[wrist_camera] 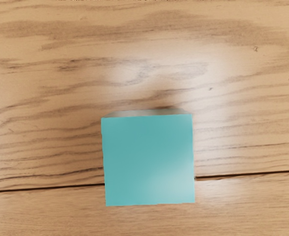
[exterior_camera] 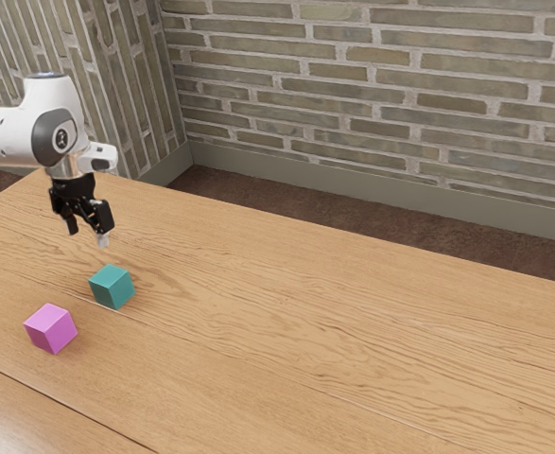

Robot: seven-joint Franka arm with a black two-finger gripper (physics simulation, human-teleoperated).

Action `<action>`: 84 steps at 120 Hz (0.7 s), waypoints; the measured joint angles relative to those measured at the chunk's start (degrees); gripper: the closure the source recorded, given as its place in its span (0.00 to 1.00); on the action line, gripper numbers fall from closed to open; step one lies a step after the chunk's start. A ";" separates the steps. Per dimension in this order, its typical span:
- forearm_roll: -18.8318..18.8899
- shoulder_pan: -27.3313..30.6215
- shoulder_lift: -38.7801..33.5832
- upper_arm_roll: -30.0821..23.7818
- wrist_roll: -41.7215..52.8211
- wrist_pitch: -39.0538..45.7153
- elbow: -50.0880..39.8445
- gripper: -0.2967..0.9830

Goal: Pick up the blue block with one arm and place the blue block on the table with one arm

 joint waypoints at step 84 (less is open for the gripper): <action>1.40 0.12 -26.19 -5.01 0.05 -23.96 2.34 0.23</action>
